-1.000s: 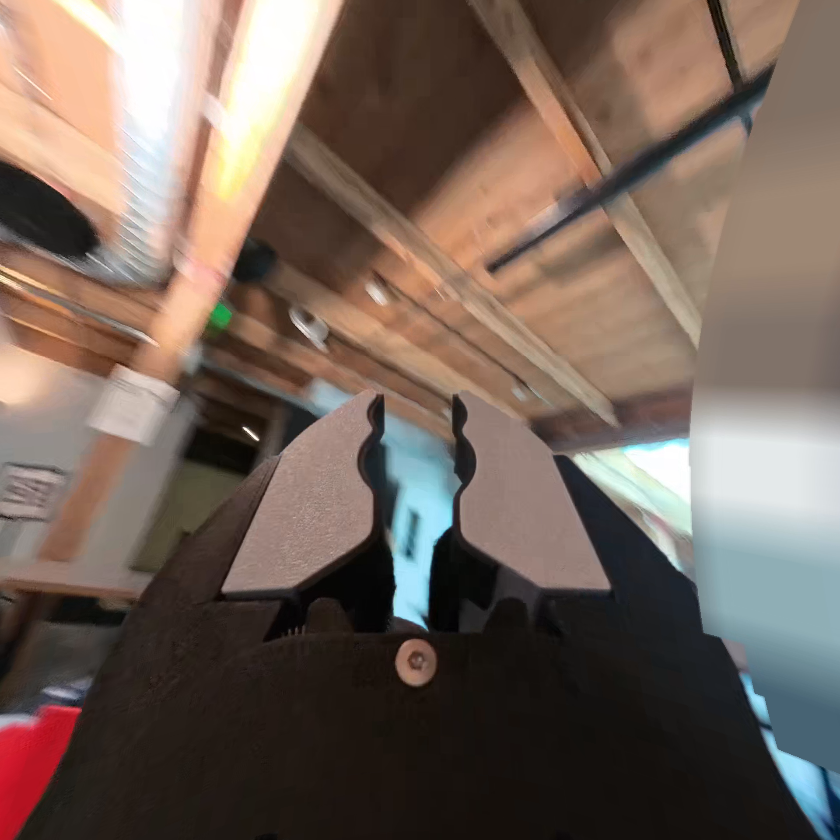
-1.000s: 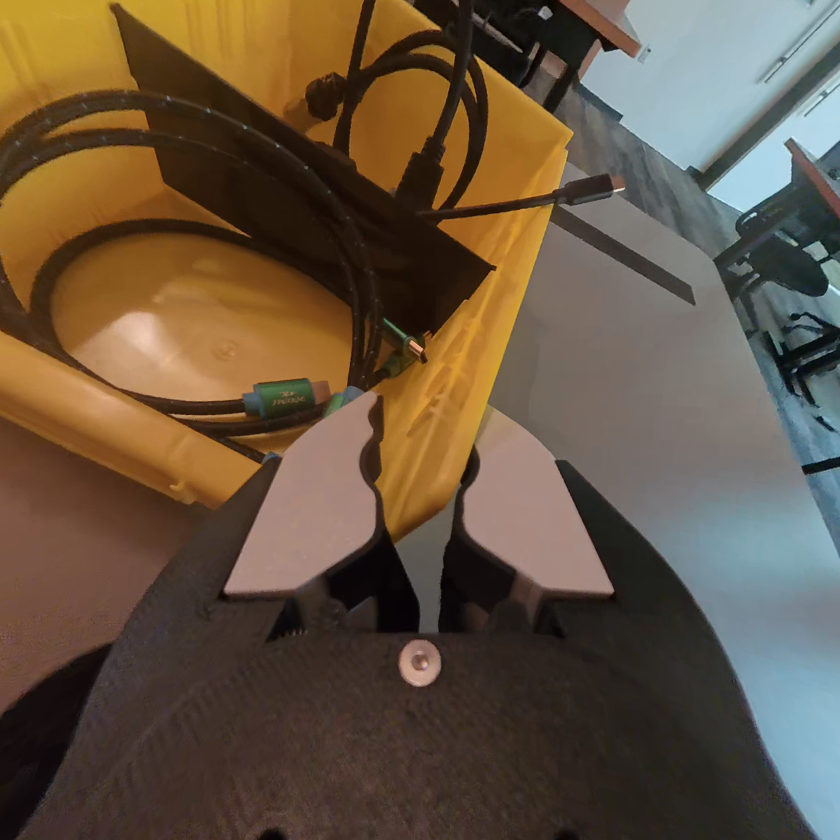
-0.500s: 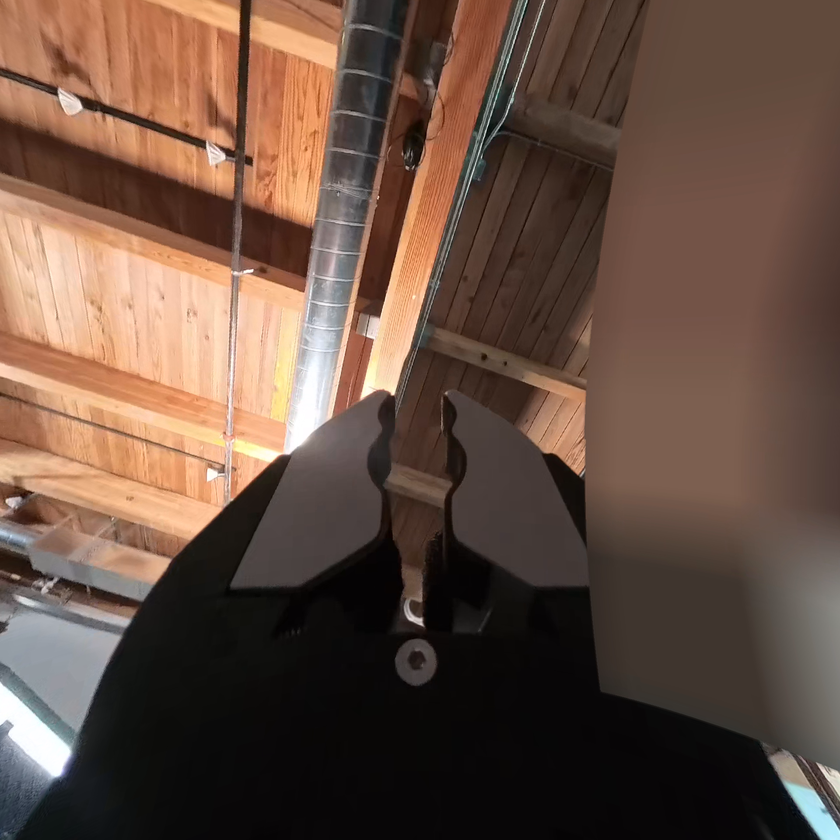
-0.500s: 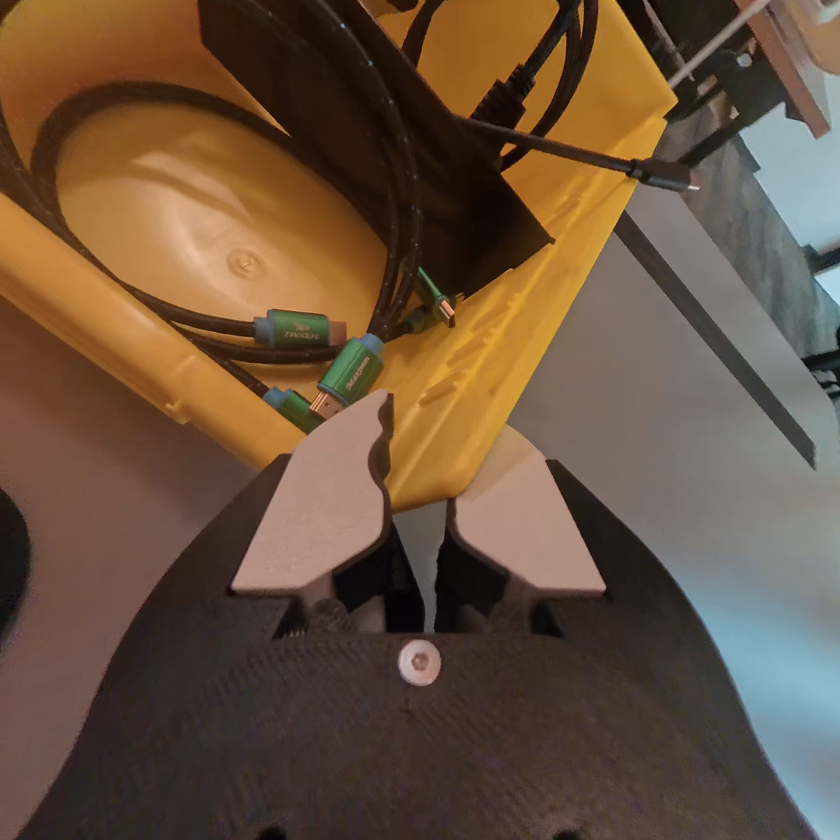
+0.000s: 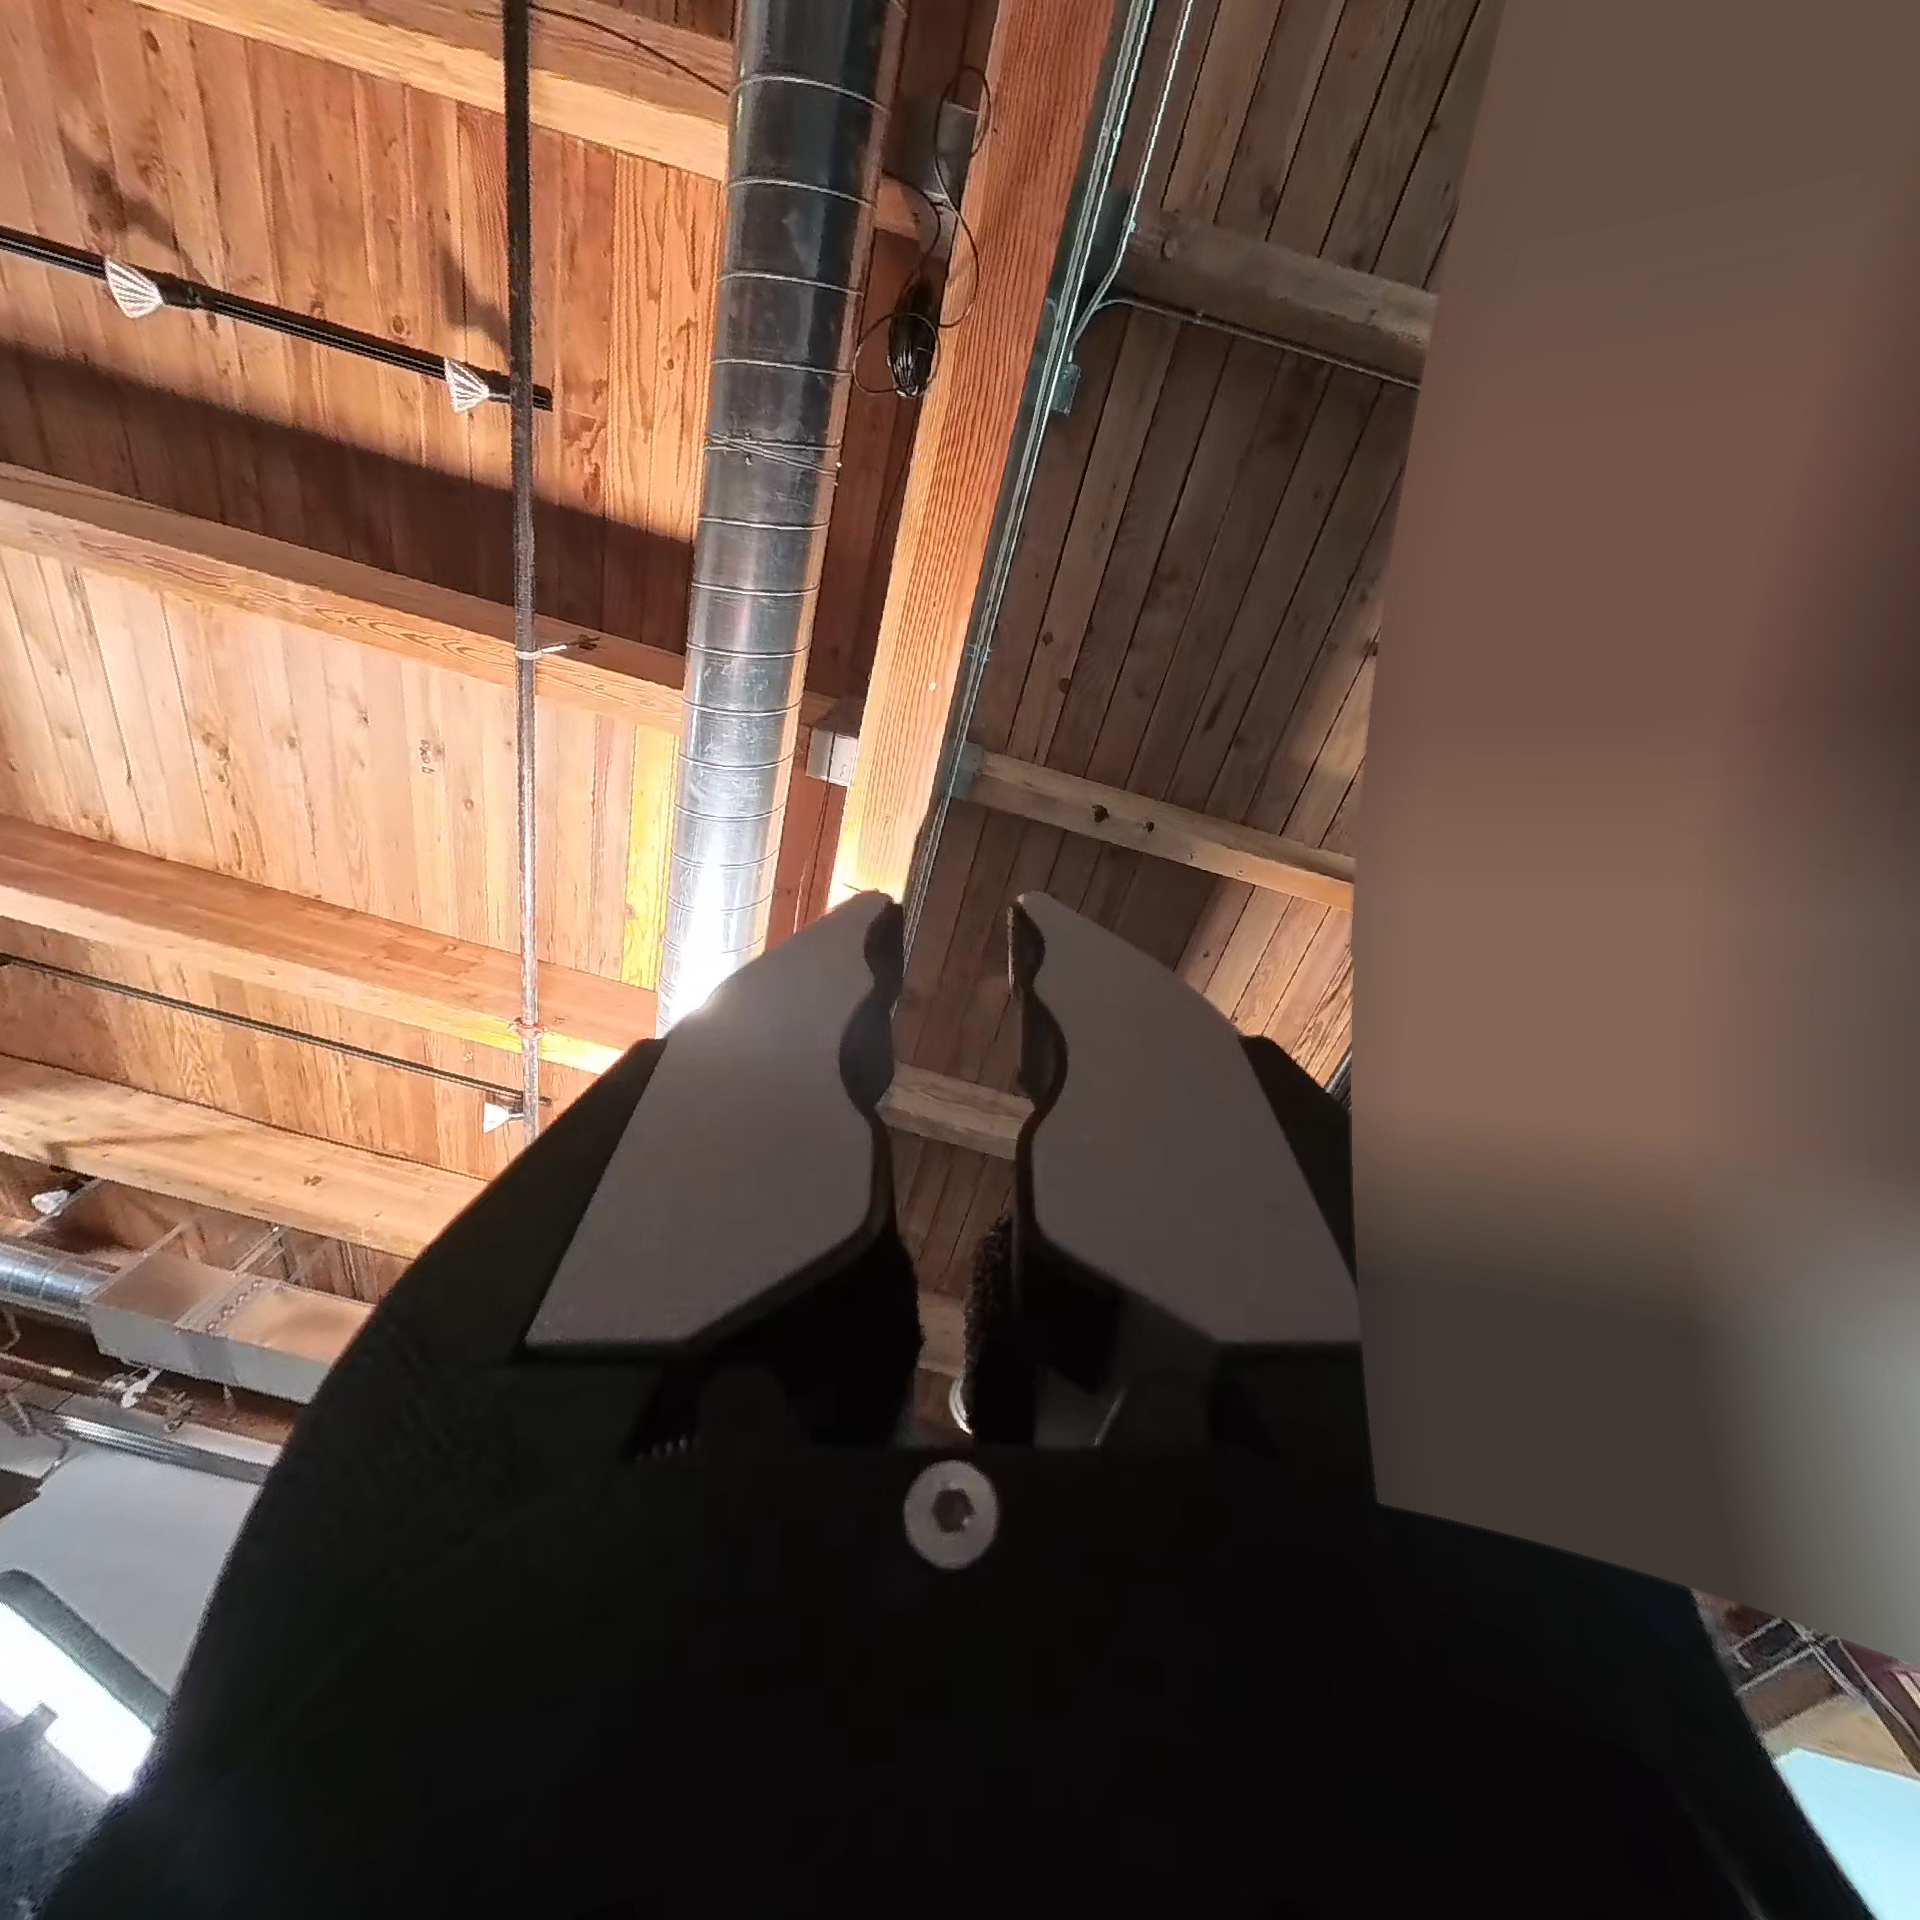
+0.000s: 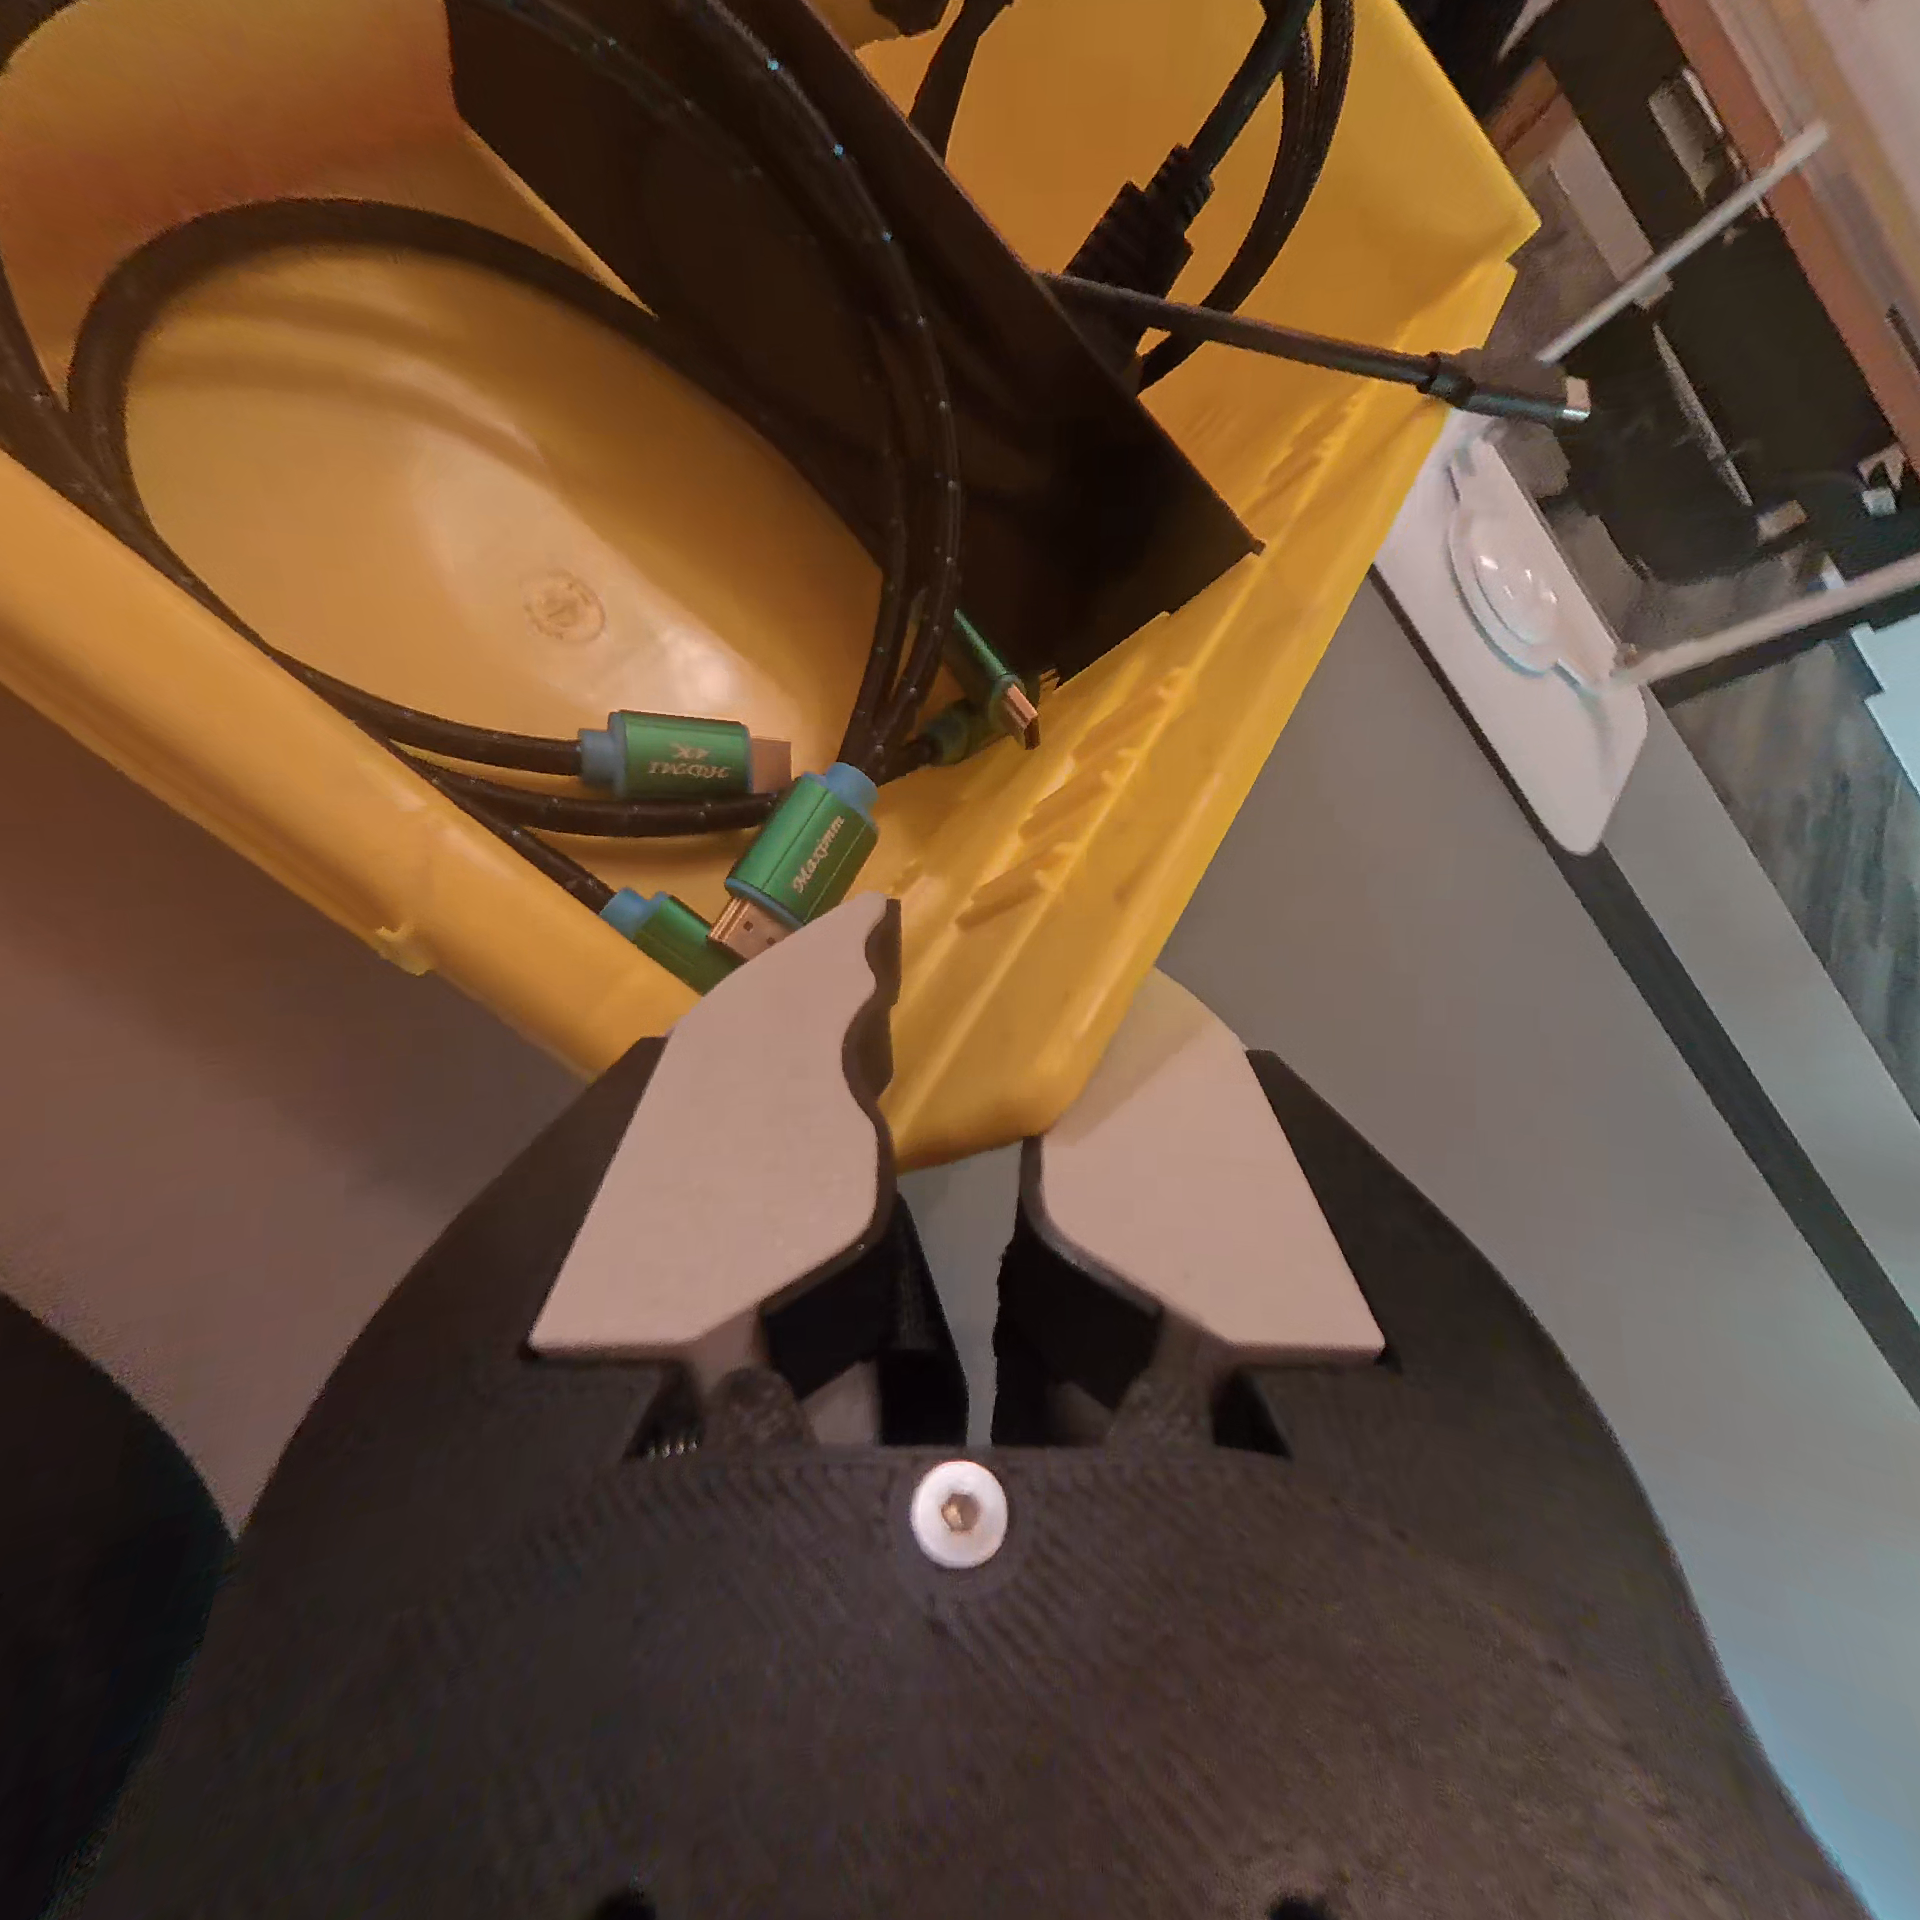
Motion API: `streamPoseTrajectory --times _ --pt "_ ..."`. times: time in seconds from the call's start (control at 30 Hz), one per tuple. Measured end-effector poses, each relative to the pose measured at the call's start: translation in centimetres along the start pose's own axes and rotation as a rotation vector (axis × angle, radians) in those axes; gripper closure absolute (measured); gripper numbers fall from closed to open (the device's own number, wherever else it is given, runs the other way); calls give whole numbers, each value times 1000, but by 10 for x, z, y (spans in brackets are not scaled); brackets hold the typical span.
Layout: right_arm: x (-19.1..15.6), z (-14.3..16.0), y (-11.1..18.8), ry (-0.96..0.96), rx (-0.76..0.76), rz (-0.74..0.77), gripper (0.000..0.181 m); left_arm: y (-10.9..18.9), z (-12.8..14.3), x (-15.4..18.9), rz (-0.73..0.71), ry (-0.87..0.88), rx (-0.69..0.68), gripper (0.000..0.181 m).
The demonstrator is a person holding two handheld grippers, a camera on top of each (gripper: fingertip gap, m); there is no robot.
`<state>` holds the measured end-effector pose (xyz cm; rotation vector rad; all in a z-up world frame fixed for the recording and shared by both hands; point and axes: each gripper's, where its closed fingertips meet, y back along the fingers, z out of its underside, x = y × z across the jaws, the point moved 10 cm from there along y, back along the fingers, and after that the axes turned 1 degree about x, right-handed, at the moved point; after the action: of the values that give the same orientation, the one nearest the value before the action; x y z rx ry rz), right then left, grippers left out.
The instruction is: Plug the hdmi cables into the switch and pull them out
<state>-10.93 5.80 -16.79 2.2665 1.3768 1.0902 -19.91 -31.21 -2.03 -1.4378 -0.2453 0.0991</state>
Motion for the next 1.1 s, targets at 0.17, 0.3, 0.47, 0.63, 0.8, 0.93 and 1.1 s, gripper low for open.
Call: streamPoseTrajectory --times 0.17,0.3,0.47,0.63,0.8,0.93,1.1 --pt "-9 -19 -19 1 57 -33 161 0 -5 -5 -9 -29 16 163" --pt "-19 -30 -29 -33 143 -104 158 2 -2 -14 -41 -37 5 162" --pt "-21 -29 -33 -145 329 -300 144 -2 4 -20 6 -32 -65 163" --pt "16 -33 38 -272 731 -293 92 -15 27 -47 300 -160 -772 160" --pt "45 4 124 -356 1076 -164 92 39 60 -91 480 -446 -1585 109" --pt "64 68 137 -355 1029 -21 90 86 84 -124 442 -522 -2046 96" --pt "87 101 143 -628 1118 -35 92 115 91 -147 431 -595 -2166 96"
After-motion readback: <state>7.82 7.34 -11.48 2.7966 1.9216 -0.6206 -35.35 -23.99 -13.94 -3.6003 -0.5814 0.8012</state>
